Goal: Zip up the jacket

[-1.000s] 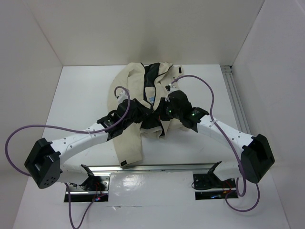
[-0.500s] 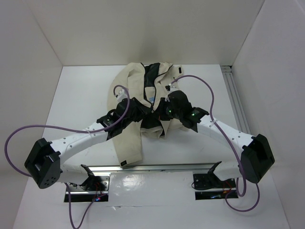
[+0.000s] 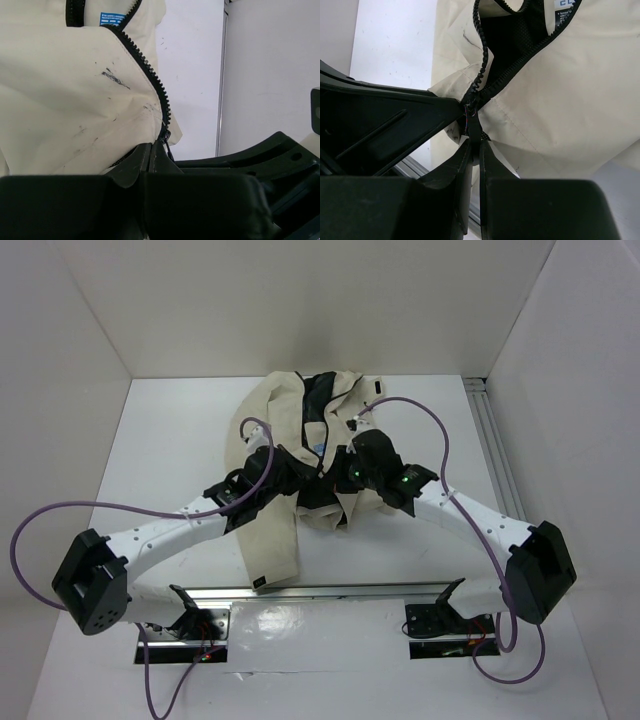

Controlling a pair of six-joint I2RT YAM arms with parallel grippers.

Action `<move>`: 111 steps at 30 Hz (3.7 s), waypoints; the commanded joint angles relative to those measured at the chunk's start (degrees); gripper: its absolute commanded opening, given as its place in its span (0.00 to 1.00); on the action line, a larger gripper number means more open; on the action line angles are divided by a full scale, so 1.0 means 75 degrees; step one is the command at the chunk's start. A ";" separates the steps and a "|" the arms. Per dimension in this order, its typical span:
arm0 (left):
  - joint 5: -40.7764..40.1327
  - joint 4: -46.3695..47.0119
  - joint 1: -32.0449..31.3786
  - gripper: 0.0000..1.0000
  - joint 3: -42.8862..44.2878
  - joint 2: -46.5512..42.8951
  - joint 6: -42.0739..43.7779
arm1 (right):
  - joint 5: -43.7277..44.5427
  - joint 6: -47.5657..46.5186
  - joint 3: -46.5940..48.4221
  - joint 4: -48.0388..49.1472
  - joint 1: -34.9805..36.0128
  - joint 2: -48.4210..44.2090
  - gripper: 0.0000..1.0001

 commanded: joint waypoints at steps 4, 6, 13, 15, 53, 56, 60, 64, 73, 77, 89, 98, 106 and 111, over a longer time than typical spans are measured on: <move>-0.0373 0.0188 0.0118 0.00 -0.0324 -0.0185 0.0099 | 0.0015 -0.0170 0.0584 -0.0405 0.0076 -0.0343 0.00; -0.0373 0.0188 0.0118 0.00 -0.0325 -0.0255 0.0180 | 0.0015 -0.0170 0.0654 -0.0406 0.0076 -0.0343 0.00; -0.0303 0.0188 0.0118 0.00 -0.0817 -0.0618 0.0415 | 0.0250 -0.0252 0.0934 -0.0546 0.0076 -0.0425 0.00; -0.0303 0.0188 0.0118 0.00 -0.0888 -0.0700 0.0497 | 0.0331 -0.0252 0.1028 -0.0546 0.0076 -0.0343 0.00; 0.0389 -0.4930 -0.0385 0.00 -0.2493 -0.2784 -0.1529 | 0.0859 -0.0403 0.2492 -0.1027 -0.0251 0.1777 0.00; 0.0307 -0.5705 -0.0479 0.00 -0.2493 -0.3559 -0.1740 | 0.0859 -0.0579 0.3277 -0.1190 -0.0567 0.2339 0.00; 0.0236 -0.6280 -0.0479 0.00 -0.2493 -0.4157 -0.1893 | 0.0790 -0.0825 0.4472 -0.1413 -0.1129 0.3008 0.00; 0.0154 -0.6666 -0.0479 0.00 -0.2342 -0.4415 -0.1893 | 0.0567 -0.1025 0.5772 -0.1834 -0.2018 0.3920 0.00; -0.0477 -0.7346 -0.0479 0.00 -0.1124 -0.4568 -0.1472 | 0.0191 -0.1201 0.7825 -0.2386 -0.3157 0.4732 0.00; -0.0899 -0.7162 -0.0479 0.00 -0.0292 -0.4311 -0.0841 | -0.0054 -0.1201 0.7721 -0.2467 -0.4186 0.4650 0.00; 0.0634 -0.5917 0.2460 0.00 0.3750 -0.1428 0.2874 | -0.1097 -0.0979 0.5918 -0.2164 -0.6344 0.3010 0.00; 0.1983 -0.5824 0.5307 0.00 0.6012 0.0001 0.3661 | -0.1542 -0.0909 0.4663 -0.2011 -0.7165 0.1803 0.00; 0.2885 -0.5671 0.6808 0.00 0.6425 0.0916 0.4000 | -0.1613 -0.1048 0.4498 -0.2421 -0.7996 0.0935 0.00; 0.4090 -0.5028 0.6180 0.00 0.5618 0.1022 0.4445 | -0.2128 -0.1049 0.4312 -0.2317 -0.7998 0.0643 0.00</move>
